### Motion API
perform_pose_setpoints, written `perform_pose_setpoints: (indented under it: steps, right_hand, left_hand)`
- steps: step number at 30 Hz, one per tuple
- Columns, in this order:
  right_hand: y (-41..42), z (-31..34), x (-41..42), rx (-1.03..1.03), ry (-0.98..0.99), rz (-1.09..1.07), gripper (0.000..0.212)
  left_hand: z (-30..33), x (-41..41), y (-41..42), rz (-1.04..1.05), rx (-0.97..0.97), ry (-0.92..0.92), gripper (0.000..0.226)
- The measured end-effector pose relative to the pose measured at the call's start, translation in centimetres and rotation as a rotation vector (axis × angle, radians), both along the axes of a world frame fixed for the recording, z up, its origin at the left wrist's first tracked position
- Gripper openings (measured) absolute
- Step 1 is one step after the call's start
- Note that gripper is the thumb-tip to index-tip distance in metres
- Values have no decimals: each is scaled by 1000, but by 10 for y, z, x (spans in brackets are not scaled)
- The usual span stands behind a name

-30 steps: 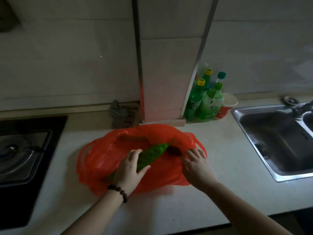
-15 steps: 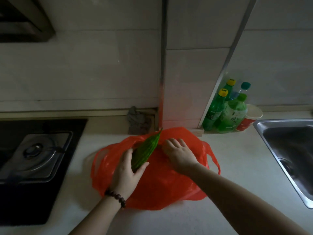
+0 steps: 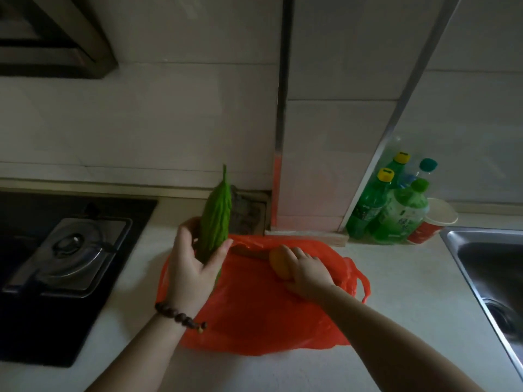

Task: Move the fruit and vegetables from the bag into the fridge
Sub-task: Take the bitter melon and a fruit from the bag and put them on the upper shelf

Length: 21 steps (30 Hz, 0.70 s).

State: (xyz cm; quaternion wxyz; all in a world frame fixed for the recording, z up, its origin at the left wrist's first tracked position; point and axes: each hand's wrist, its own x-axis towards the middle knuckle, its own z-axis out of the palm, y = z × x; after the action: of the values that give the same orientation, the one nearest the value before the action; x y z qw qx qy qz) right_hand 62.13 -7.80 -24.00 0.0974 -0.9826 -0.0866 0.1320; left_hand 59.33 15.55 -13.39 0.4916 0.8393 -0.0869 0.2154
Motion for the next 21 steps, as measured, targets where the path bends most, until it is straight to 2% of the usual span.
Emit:
perform_pose_setpoints:
  steps: [5,7,9,10,13,17,21]
  right_hand:
    - [-3,17,-6,203,-117,-48,85]
    - [-4,18,-7,280,-156,-60,70]
    - [-5,17,-8,238,-163,-7,52]
    - [-5,16,-8,186,-155,29,50]
    - [2,15,-11,59,-173,83,57]
    - [33,4,-17,118,-385,351,51]
    - [76,-7,-10,95,-198,465,63]
  left_hand:
    - [21,0,-7,143,-85,-16,44]
    - [26,-4,-9,169,-105,-19,46]
    - [28,-12,-10,182,-123,-6,46]
    - [28,-17,-9,191,-121,7,46]
    - [27,-34,-3,218,-101,30,45]
    - [27,-55,15,296,-110,57,46]
    - [29,-73,34,382,-139,82,44]
